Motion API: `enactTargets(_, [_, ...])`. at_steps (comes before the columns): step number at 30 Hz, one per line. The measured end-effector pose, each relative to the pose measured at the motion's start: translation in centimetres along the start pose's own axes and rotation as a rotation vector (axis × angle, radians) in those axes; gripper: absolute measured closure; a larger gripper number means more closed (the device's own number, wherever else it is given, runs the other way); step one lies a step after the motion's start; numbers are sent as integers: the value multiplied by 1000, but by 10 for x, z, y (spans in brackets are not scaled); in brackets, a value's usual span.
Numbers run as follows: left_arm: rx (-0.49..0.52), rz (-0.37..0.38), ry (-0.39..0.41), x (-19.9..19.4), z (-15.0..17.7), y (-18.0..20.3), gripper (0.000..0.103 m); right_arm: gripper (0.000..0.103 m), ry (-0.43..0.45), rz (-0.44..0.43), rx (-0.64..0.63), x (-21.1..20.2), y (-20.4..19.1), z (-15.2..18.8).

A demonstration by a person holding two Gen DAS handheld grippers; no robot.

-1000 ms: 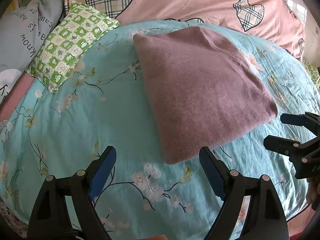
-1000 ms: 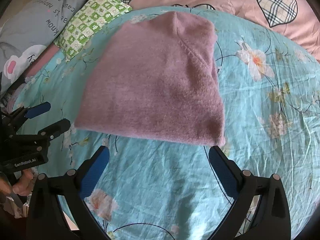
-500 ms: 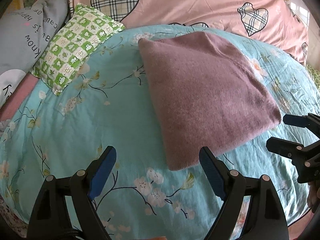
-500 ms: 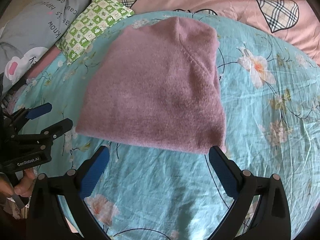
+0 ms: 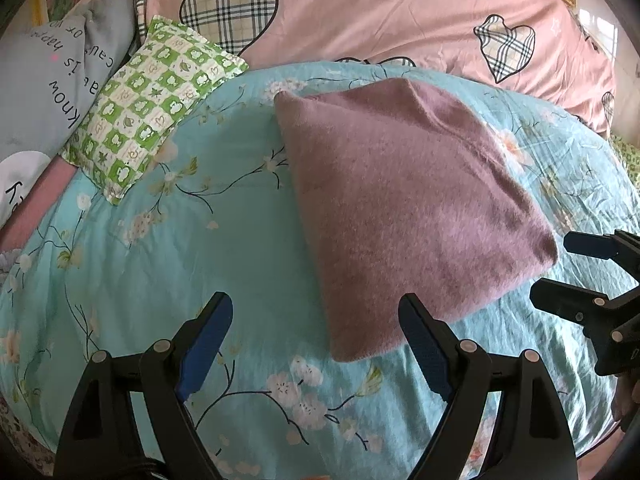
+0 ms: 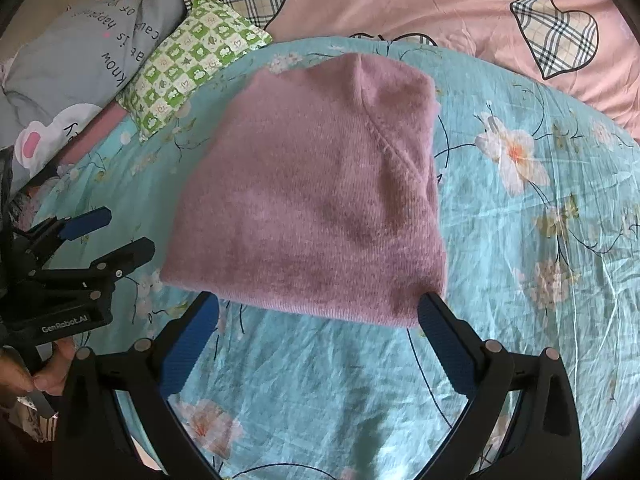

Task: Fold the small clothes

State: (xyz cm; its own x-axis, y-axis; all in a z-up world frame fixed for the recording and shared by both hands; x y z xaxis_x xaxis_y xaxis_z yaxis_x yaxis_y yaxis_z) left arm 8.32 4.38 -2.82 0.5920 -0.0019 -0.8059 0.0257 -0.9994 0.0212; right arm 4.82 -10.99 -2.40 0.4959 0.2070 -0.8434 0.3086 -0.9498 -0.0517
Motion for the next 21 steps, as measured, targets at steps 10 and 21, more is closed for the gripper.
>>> enactTargets(10, [0, 0, 1, 1, -1, 2, 18, 3, -3, -10, 24, 0, 1, -4])
enactTargets(21, [0, 1, -2, 1, -2, 3, 18, 3, -3, -11, 24, 0, 1, -3])
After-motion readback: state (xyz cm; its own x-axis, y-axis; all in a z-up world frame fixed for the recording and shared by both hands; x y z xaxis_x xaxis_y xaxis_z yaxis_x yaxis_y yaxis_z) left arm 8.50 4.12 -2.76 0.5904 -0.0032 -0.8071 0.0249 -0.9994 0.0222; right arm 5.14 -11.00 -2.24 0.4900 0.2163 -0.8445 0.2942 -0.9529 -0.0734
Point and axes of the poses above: each gripper's, at about its wrist camera, not at the fingertips, and x roughly the way its jaws point, y to its right, z to its underside, the point moved 4 cm from there along x, roughly the way its jaws point, and after that the axes turned 7 degrees about z, right-handed, at the moved point
